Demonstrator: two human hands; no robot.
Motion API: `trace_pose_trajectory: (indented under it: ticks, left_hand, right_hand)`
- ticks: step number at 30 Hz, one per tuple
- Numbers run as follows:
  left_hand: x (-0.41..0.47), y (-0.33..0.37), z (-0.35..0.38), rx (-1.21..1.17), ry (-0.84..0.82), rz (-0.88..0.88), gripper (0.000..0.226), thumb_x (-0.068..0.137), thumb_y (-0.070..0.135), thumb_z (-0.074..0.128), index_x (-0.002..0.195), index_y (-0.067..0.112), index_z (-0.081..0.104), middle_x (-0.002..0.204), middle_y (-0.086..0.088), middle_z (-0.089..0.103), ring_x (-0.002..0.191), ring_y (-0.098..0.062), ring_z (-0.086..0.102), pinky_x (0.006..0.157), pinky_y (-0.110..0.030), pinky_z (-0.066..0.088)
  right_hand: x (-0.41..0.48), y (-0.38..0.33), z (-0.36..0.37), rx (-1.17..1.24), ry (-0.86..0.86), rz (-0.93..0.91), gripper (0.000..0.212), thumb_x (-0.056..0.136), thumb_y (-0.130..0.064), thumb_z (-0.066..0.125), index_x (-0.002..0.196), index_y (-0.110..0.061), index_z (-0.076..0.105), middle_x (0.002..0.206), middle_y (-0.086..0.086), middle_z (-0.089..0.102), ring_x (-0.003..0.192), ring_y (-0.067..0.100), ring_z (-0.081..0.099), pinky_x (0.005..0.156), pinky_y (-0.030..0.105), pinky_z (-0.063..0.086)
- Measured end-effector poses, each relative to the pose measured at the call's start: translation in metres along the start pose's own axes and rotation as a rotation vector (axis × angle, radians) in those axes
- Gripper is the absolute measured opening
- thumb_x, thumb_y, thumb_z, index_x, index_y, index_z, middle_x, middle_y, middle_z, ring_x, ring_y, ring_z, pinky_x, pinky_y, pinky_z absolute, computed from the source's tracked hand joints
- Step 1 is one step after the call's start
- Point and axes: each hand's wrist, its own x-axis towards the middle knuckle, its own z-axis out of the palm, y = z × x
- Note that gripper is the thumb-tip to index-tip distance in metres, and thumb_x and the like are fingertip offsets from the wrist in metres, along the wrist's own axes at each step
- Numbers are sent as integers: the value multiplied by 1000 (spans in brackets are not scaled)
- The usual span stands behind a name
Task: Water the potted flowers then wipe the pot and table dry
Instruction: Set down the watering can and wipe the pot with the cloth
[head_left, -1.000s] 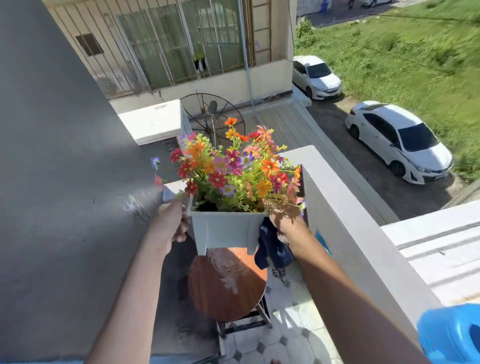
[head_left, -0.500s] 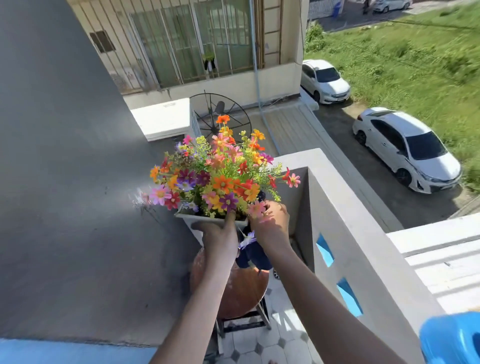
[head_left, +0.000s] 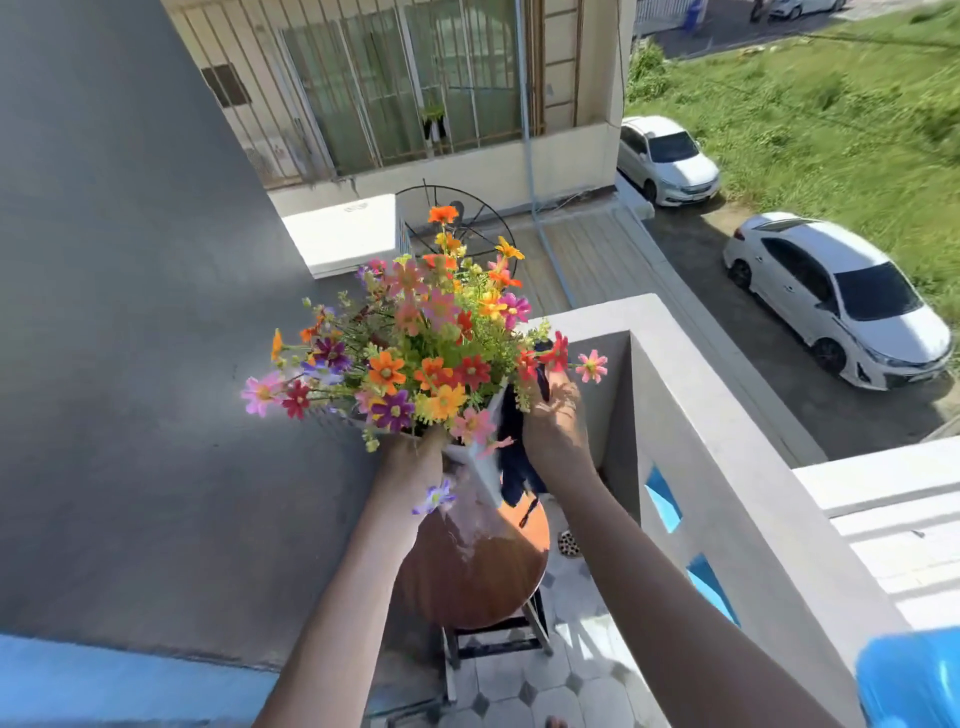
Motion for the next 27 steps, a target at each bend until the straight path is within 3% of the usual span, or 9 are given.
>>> trace_pose_trajectory:
  ticks: [1, 3, 5, 9, 12, 14, 19, 25, 27]
  left_hand:
    - [-6, 2, 0, -51, -14, 18, 27, 89, 11, 46, 67, 0, 55, 55, -17, 60, 40, -17, 41, 49, -30, 33]
    - [-12, 3, 0, -150, -28, 19, 19, 89, 8, 44, 74, 2, 54, 63, -23, 54, 36, -16, 36, 44, -24, 23]
    - [-13, 5, 1, -203, -37, 13, 11, 90, 9, 45, 82, 5, 52, 64, -22, 53, 36, -15, 33, 43, -23, 21]
    - [-3, 6, 3, -259, -7, -51, 22, 91, 10, 45, 72, 1, 53, 52, -16, 56, 35, -12, 34, 39, -22, 25]
    - [7, 4, 0, -306, 9, -62, 22, 93, 13, 45, 72, 5, 50, 57, -14, 51, 35, -10, 33, 38, -21, 25]
    - [13, 5, -5, -333, 3, -53, 19, 92, 11, 44, 73, 8, 50, 61, -8, 43, 36, -8, 33, 37, -20, 27]
    - [19, 8, -12, -437, 11, -97, 26, 95, 17, 37, 74, 9, 48, 52, -3, 40, 32, -6, 30, 35, -19, 25]
    - [18, 7, -15, -408, 56, -81, 23, 91, 11, 41, 77, 4, 57, 50, -11, 60, 32, -7, 37, 33, -16, 28]
    - [20, 6, -15, -401, 47, -77, 24, 93, 16, 41, 79, 6, 57, 49, -9, 59, 32, -6, 36, 33, -16, 27]
  right_hand:
    - [10, 7, 0, -42, 12, -26, 35, 94, -66, 45, 96, -33, 57, 102, 14, 62, 82, 24, 58, 87, 41, 48]
    - [22, 13, 0, -91, 29, -29, 38, 98, -55, 49, 109, -20, 58, 114, 16, 59, 95, 28, 60, 90, 41, 45]
    - [23, 5, 0, -87, 45, -70, 28, 101, -33, 52, 121, -15, 59, 122, 10, 54, 114, 24, 54, 95, 32, 39]
    - [2, -3, 9, -49, 23, -163, 33, 99, -15, 53, 132, -9, 59, 121, 1, 52, 111, 6, 48, 94, 9, 33]
    - [-17, 5, 17, -104, -28, -299, 34, 95, -25, 49, 121, -7, 63, 106, 3, 57, 101, 21, 54, 88, 32, 44]
    - [-31, 11, 18, -128, -118, -355, 32, 96, -23, 50, 123, -10, 61, 103, 3, 56, 96, 22, 54, 82, 35, 45]
    - [-51, 30, 12, -222, -166, -426, 44, 95, -14, 59, 138, -16, 55, 115, -8, 47, 109, -12, 43, 95, 6, 33]
    - [-44, 57, 11, -205, -117, -172, 51, 90, -32, 48, 136, -12, 58, 128, 7, 64, 117, 22, 57, 96, 33, 44]
    - [-46, 54, 13, -154, -92, -187, 48, 91, -29, 49, 134, -9, 58, 128, 8, 63, 117, 21, 56, 100, 34, 44]
